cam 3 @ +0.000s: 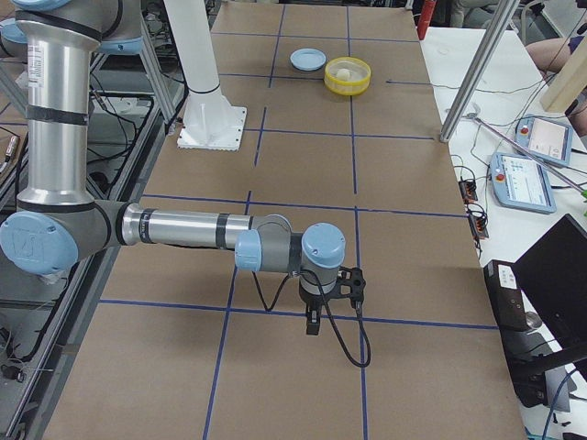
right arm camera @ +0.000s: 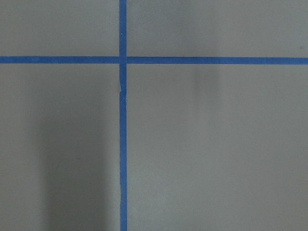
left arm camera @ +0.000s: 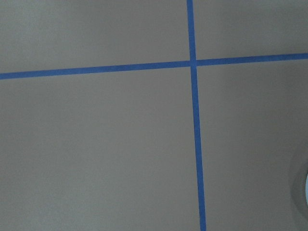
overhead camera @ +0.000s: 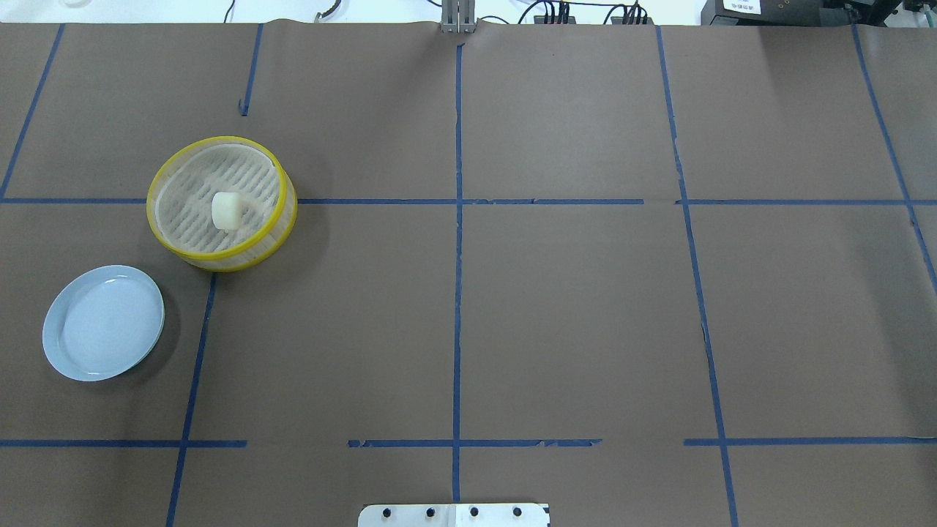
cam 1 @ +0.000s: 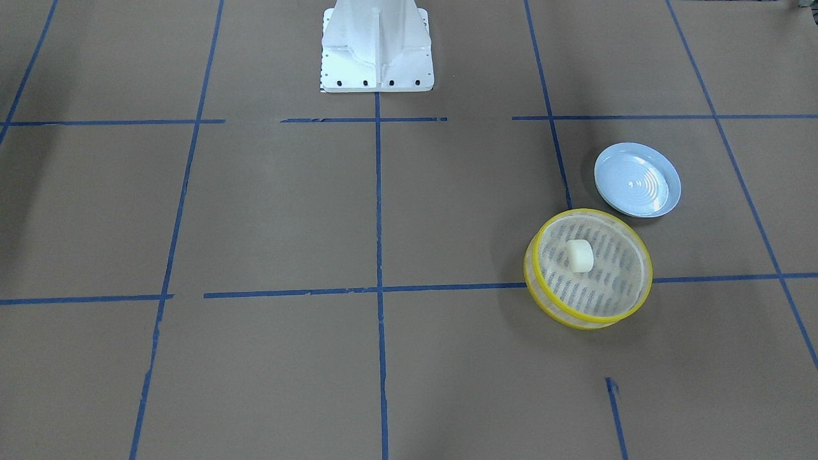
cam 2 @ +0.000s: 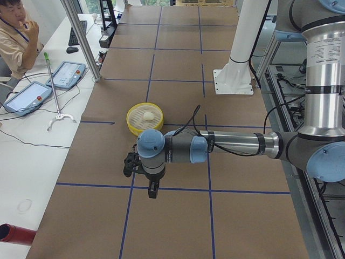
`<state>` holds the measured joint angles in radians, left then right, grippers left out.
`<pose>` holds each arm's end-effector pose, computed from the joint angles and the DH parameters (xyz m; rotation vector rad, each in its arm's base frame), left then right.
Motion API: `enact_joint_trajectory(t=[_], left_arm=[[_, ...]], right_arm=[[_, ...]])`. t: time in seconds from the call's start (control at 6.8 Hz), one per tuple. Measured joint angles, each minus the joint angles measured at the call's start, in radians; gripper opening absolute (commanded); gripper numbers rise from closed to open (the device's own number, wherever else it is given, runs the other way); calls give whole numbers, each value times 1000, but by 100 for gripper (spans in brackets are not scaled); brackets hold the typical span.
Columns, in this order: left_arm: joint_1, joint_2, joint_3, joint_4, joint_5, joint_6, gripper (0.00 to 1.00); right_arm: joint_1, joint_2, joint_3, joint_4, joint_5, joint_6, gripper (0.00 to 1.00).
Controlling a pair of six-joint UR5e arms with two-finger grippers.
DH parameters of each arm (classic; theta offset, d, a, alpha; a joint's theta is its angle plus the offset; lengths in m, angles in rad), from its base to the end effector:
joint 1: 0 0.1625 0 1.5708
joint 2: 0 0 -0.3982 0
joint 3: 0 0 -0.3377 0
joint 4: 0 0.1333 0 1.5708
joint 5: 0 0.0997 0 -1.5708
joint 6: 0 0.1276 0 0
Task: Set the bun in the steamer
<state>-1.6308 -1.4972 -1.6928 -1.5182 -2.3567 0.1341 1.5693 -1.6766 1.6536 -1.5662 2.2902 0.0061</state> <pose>-0.0674 -0.4040 0.6339 0.0722 0.7827 0.0686 0.0486 -0.3935 0.6640 -0.0203 -0.7193 0.0110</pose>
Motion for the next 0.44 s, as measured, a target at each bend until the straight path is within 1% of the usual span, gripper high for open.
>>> enact_joint_trajectory(t=[0.44], left_arm=[[0, -16, -3, 0, -7, 4, 100]], right_arm=[[0, 0, 0, 0, 0, 0, 100]])
